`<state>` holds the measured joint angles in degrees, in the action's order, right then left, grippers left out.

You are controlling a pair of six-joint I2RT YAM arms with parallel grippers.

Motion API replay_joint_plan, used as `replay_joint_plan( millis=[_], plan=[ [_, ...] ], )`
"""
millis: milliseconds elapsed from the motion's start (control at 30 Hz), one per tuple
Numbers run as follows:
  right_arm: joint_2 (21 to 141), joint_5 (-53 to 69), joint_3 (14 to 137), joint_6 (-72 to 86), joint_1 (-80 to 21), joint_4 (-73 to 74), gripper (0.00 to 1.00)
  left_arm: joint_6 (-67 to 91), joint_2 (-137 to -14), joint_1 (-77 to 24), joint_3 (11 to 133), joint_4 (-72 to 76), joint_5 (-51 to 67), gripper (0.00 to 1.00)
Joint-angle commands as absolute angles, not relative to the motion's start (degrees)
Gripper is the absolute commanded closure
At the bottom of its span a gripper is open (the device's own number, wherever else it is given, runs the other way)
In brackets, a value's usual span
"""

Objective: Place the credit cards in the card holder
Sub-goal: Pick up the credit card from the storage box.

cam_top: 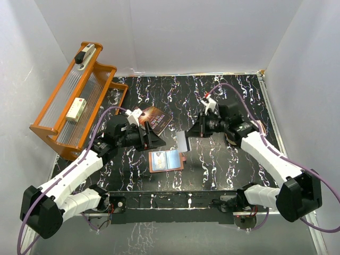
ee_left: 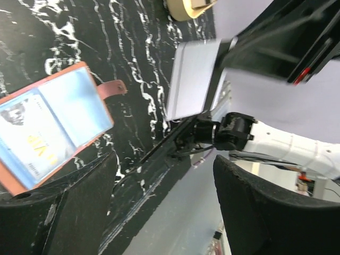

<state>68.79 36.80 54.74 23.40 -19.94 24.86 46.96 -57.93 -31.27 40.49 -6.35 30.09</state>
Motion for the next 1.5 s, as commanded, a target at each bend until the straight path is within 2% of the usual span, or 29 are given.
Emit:
replay_joint_plan(
  millis=[0, 267, 433, 567, 633, 667, 733, 767, 833, 1133, 1467],
  plan=[
    [64.89, 44.61, 49.61, 37.92, -25.65, 2.94, 1.00, 53.11, -58.81, -31.46, 39.34, 1.97, 38.36, 0.30],
    [63.47, 46.38, 41.98, 49.17, -29.09, -13.45, 1.00, 58.97, -57.14, -31.46, 35.71, 14.34, 43.87, 0.25],
    [64.02, 46.15, 39.88, 51.37, -29.08, -16.93, 1.00, 62.74, -56.60, -31.44, 33.97, 23.22, 47.11, 0.33],
    [65.04, 46.80, 38.39, 54.10, -29.09, -20.79, 1.00, 63.32, -56.09, -31.42, 33.48, 25.06, 47.55, 0.45],
    [65.20, 46.84, 37.99, 54.31, -29.05, -21.52, 1.00, 64.44, -55.68, -31.45, 32.82, 26.80, 47.64, 0.54],
    [65.38, 46.89, 37.87, 54.40, -29.09, -21.84, 1.00, 65.07, -55.45, -31.43, 32.50, 27.75, 47.64, 0.60],
    [65.59, 47.24, 37.49, 54.86, -29.09, -22.69, 1.00, 65.93, -55.05, -31.42, 31.94, 28.60, 47.24, 0.84],
    [65.75, 47.57, 37.20, 55.04, -29.09, -23.28, 1.00, 65.81, -54.84, -31.39, 31.96, 28.01, 46.86, 0.93],
    [65.79, 47.61, 36.95, 54.84, -28.99, -23.60, 1.00, 65.01, -54.43, -31.44, 32.49, 26.08, 46.16, 0.99],
    [65.91, 50.41, 35.75, 54.08, -27.51, -23.64, 1.00, 63.55, -53.42, -31.43, 33.04, 25.78, 46.95, 1.00],
    [61.61, 54.11, 35.03, 51.47, -25.93, -19.64, 1.00, 66.39, -52.92, -31.46, 31.15, 35.40, 51.93, 1.00]
  ],
)
